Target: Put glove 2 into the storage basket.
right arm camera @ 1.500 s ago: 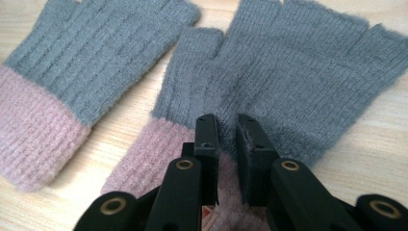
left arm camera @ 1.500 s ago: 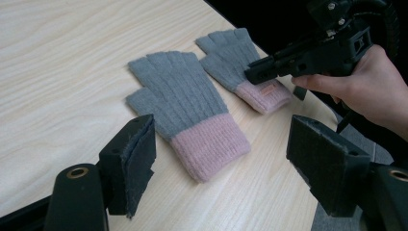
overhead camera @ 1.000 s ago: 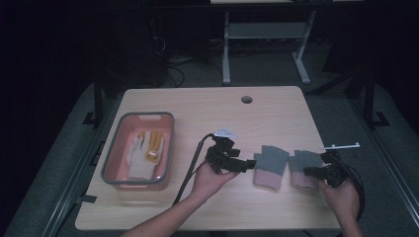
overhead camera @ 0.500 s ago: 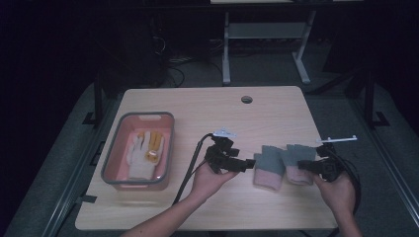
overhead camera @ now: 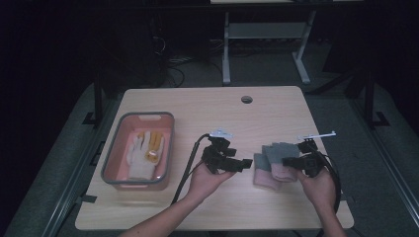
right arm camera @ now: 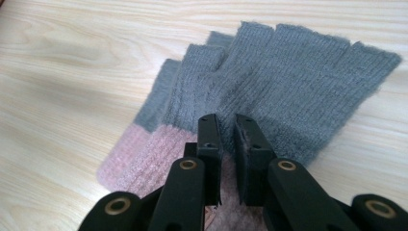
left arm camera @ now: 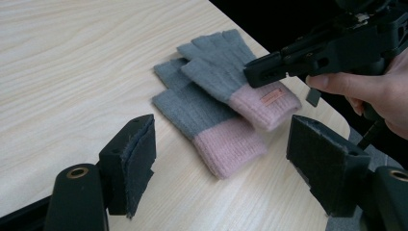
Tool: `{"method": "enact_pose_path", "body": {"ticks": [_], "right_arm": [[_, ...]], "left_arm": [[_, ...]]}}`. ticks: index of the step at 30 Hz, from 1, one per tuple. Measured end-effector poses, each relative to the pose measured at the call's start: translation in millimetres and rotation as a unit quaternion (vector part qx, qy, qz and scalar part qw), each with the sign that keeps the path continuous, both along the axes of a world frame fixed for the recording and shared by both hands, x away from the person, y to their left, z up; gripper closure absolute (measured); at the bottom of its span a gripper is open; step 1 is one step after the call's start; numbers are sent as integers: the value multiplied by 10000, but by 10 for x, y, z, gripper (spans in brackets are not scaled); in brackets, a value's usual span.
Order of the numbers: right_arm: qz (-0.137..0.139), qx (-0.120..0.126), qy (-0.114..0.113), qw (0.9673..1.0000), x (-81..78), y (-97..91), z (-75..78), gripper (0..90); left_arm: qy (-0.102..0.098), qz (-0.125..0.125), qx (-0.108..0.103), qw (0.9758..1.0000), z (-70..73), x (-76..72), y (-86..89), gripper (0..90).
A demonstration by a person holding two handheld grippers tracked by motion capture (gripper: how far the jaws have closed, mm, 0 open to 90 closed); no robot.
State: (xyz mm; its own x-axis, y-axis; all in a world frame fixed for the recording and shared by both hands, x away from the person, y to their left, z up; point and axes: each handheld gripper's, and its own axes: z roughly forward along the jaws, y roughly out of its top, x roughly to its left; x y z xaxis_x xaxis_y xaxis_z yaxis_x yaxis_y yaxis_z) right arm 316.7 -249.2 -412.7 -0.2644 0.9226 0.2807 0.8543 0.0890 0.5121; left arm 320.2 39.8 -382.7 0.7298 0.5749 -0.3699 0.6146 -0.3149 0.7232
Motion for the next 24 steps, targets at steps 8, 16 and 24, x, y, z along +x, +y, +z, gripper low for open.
{"method": "enact_pose_path", "body": {"ticks": [8,16,24], "right_arm": [[93,-2,87,9999,85,236,-67,819],[-34,-7,220,9998,87,389,-165,801],[-56,90,86,9999,35,317,-148,633]], "left_arm": [[22,28,15,10000,-33,-8,66,260],[96,64,132,9998,-114,18,67,268],[372,72,275,9989,-279,45,-74,305]]}}
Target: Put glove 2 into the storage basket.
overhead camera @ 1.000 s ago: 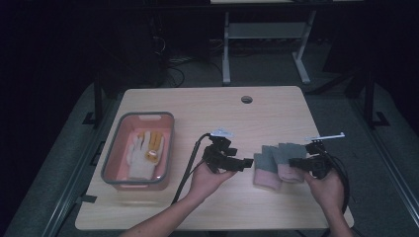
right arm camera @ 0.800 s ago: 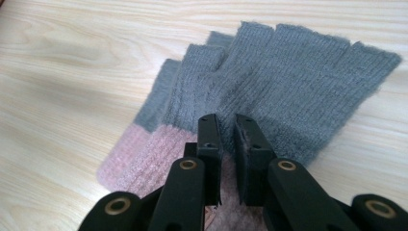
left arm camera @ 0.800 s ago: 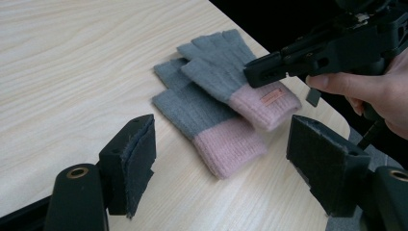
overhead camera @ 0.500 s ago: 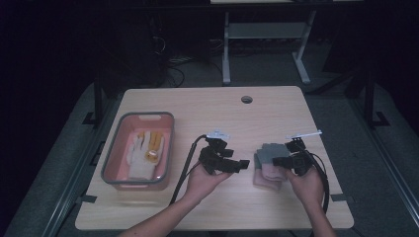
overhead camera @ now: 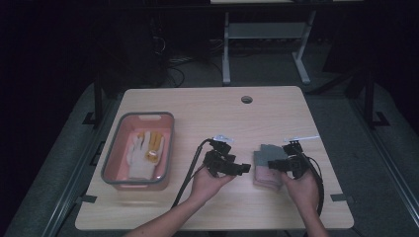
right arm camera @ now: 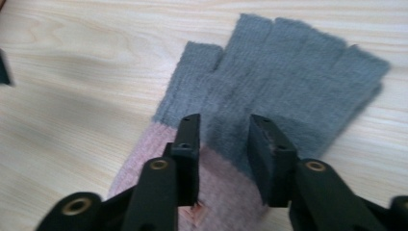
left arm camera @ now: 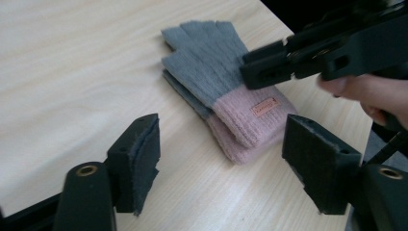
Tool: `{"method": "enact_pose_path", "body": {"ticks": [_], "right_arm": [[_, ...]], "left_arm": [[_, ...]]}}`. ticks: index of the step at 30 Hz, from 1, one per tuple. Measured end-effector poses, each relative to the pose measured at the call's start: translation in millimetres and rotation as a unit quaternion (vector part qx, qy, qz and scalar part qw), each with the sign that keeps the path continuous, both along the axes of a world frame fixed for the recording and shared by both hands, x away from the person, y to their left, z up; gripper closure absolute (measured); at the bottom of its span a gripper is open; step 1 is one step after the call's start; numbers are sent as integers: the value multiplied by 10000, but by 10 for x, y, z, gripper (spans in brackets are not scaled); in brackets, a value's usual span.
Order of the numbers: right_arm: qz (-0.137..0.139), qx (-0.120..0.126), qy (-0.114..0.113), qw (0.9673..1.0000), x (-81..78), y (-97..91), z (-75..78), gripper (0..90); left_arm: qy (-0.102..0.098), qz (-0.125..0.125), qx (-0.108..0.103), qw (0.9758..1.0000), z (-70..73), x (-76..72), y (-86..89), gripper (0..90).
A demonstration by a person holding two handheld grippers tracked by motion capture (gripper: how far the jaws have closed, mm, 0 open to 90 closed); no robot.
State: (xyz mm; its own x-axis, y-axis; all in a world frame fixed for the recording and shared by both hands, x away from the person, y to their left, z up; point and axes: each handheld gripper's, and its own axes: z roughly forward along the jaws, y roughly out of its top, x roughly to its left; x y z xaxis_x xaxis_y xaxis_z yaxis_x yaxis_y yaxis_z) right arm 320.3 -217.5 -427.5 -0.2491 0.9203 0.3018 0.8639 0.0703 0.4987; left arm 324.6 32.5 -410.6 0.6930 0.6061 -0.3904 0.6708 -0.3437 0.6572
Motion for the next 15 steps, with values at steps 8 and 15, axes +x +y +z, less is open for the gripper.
{"method": "enact_pose_path", "body": {"ticks": [8,15], "right_arm": [[-32,385,30,9992,-9,-237,-37,532],[-98,649,86,9978,-3,-359,-102,502]], "left_arm": [[285,136,83,9995,-163,89,-191,327],[781,129,-37,9969,-345,170,-364,330]]}}
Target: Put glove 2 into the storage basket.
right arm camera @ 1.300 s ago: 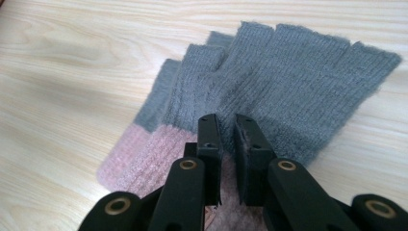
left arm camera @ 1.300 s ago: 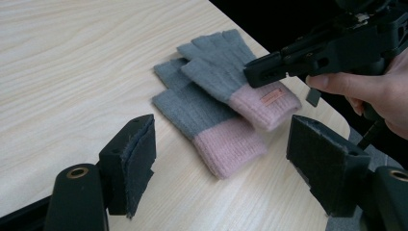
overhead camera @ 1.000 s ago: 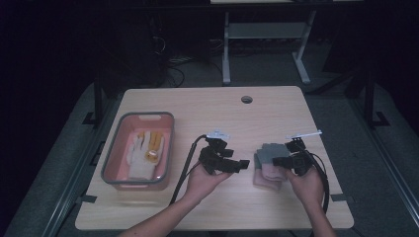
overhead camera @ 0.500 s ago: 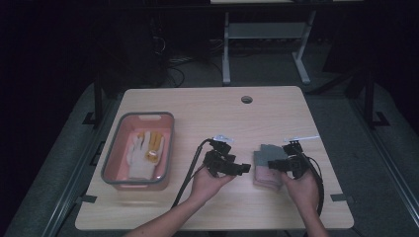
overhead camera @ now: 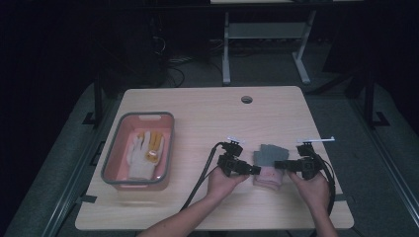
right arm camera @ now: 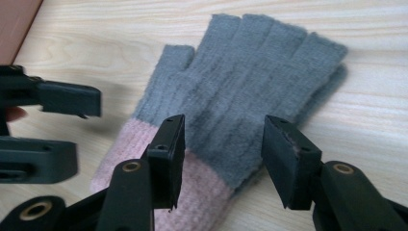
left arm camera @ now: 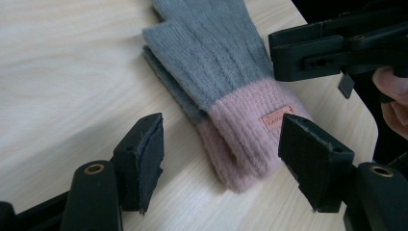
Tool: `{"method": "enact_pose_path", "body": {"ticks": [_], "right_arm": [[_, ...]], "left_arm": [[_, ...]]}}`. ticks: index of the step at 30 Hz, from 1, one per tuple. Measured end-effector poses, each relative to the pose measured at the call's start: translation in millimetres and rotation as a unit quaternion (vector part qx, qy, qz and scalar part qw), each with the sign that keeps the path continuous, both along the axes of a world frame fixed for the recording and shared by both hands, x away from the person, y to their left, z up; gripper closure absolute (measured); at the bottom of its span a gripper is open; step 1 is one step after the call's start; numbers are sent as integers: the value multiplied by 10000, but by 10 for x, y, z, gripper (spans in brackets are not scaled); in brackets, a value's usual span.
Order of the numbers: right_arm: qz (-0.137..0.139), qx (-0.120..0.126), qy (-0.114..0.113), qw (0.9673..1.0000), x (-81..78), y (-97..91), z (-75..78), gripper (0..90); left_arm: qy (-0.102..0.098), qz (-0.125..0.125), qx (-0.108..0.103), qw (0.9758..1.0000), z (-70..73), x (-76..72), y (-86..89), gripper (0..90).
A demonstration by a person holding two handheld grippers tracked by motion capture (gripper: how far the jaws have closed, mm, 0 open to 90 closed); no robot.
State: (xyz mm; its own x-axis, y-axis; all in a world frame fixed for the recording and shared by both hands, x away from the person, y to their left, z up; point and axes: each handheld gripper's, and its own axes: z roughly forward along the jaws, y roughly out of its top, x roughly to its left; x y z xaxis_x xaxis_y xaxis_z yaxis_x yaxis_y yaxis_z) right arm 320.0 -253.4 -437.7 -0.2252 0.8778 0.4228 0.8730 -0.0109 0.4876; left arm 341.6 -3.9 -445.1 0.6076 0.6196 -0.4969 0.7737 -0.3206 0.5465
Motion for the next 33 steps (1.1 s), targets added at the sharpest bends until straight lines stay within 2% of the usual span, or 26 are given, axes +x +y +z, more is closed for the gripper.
{"method": "enact_pose_path", "body": {"ticks": [8,9,14,20,25,33], "right_arm": [[-126,269,29,9996,-16,-129,-107,481],[-146,275,-29,9995,-21,-144,-120,485],[-194,471,28,9987,-19,-184,-178,483],[-276,628,108,9976,-12,-199,-246,490],[-346,676,148,9970,-8,-187,-277,510],[-479,910,119,9946,-21,-190,-325,585]], "left_arm": [[251,94,-75,9996,-117,29,-152,347],[256,95,-69,9996,-128,31,-161,360],[310,80,-25,9995,-178,32,-197,400],[249,7,29,9997,-183,30,-212,428],[393,-2,-6,9992,-185,60,-218,446],[577,-6,-7,9983,-174,90,-271,450]]}}
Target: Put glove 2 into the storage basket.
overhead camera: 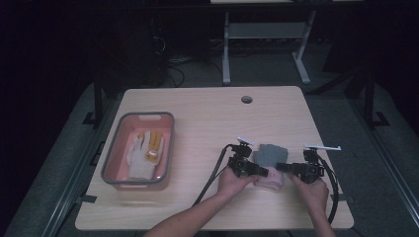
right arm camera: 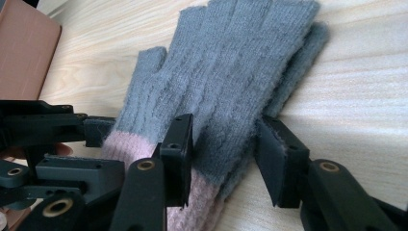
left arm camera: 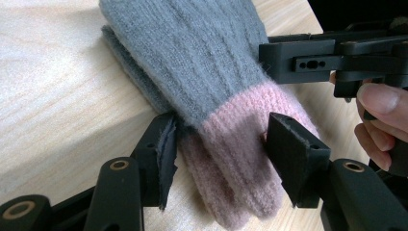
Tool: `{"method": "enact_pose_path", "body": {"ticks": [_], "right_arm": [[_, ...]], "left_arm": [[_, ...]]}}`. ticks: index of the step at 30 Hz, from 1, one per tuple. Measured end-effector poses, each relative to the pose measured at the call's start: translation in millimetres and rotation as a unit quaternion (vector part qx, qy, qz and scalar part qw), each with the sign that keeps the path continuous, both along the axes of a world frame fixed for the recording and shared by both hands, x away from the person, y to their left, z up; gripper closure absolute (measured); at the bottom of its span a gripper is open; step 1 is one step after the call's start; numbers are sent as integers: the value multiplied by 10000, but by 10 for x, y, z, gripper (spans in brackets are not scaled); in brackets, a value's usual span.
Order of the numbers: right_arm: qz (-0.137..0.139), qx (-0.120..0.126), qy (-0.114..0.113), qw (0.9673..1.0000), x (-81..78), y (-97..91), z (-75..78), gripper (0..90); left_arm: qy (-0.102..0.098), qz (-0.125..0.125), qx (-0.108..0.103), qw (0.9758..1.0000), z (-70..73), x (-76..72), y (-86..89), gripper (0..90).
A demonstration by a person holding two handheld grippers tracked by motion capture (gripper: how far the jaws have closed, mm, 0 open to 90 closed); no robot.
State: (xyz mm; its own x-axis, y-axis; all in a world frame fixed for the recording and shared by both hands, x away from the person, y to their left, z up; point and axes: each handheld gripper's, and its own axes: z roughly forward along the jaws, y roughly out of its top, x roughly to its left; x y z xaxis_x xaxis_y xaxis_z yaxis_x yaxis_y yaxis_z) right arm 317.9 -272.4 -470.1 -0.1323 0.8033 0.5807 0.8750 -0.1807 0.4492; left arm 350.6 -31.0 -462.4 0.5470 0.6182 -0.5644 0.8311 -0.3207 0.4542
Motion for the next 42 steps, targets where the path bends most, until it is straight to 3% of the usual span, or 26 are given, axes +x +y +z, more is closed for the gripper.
{"method": "enact_pose_path", "body": {"ticks": [11,15,17,18,28,36,42], "right_arm": [[74,259,248,9993,49,-49,-12,610],[78,184,203,9996,66,-20,-27,701],[97,209,213,9995,72,-23,-30,735],[114,232,188,9995,69,-22,-28,762],[150,388,85,9991,41,-30,81,785],[258,404,-29,9988,48,30,198,785],[427,533,-156,9975,71,168,328,785]], "left_arm": [[186,-68,-136,9997,-37,70,1,543],[61,-113,-228,9997,-47,71,-5,602],[77,-96,-275,9995,-51,74,-2,623],[183,-31,-411,9990,-58,91,27,651],[191,4,-589,9981,-50,102,79,671],[96,41,-745,9972,49,92,196,672],[-43,100,-790,9968,198,58,391,672]]}}
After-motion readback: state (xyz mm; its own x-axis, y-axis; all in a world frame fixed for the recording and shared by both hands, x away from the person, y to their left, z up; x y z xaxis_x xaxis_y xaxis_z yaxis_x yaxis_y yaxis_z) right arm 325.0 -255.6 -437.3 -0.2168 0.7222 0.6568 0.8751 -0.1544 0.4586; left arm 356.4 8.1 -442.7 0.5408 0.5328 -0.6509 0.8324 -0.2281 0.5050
